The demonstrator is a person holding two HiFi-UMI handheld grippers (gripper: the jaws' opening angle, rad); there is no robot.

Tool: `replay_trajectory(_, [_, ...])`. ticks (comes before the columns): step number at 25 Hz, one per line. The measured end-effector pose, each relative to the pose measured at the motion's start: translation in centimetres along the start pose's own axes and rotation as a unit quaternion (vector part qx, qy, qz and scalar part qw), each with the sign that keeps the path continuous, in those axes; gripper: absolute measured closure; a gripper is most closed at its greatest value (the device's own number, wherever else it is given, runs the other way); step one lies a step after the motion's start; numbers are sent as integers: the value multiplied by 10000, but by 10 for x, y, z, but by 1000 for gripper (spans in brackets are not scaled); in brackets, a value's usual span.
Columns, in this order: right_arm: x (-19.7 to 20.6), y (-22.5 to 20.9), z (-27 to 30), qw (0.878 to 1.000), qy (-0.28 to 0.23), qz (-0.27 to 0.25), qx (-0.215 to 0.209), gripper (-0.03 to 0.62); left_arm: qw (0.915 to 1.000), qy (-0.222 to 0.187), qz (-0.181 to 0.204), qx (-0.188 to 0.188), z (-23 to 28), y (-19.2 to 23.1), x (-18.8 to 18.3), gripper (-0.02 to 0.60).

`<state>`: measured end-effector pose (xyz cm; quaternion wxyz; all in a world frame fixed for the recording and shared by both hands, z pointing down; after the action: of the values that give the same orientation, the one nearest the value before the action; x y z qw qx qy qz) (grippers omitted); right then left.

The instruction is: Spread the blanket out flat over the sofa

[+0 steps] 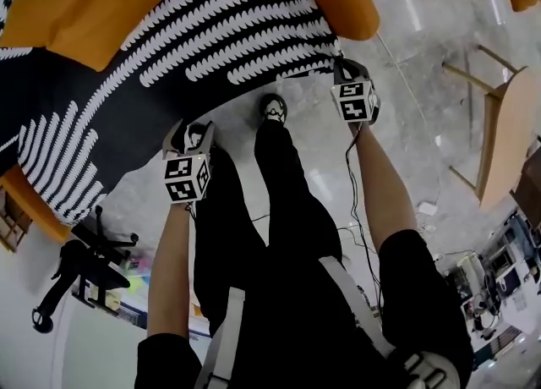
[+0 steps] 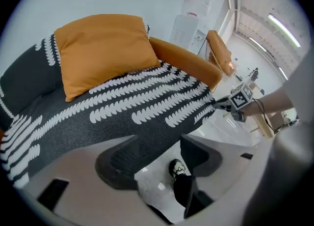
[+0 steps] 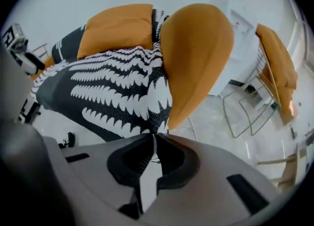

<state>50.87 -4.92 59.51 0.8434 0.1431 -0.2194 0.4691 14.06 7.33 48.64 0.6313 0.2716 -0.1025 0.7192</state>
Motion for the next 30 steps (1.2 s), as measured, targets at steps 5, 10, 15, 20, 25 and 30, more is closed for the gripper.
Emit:
replay_trajectory(5, [2,0,15,9992,254,231,180,565,10000,27,-76,-46,3,2,-1,314])
replay_trajectory(10, [0,6,6,9974,169,660,226,312,9996,-131,-220,-145,-10,12,-8,314])
replay_trajectory(15, [-19,38,-38,9972,-133,728,-66,292,9980,-341,-496,-172,-28,13,-8,314])
replay_trajectory(20, [-66,112,-79,9966,-309,316,-700,355,9929,-520,-986,-408,-63,21,-16,314])
replay_trajectory(25, [-110,196,-117,9899,-410,-122,-1351,421,9875,-553,-1382,-522,-107,25,-4,314])
replay_trajectory(30, [-154,261,-152,9805,-535,-502,-1824,444,9826,-535,-1635,-703,-152,42,8,314])
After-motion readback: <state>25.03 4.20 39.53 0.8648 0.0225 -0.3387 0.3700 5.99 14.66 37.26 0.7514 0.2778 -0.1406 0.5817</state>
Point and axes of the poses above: the fingertips, and each gripper's own axes: z forward along the fingers, y to its left, x out of its underside, the point moved 3 cm from there along -z, backward along the fingers, and after that the axes turned 5 degrees about -y, right-handed, at the moved point
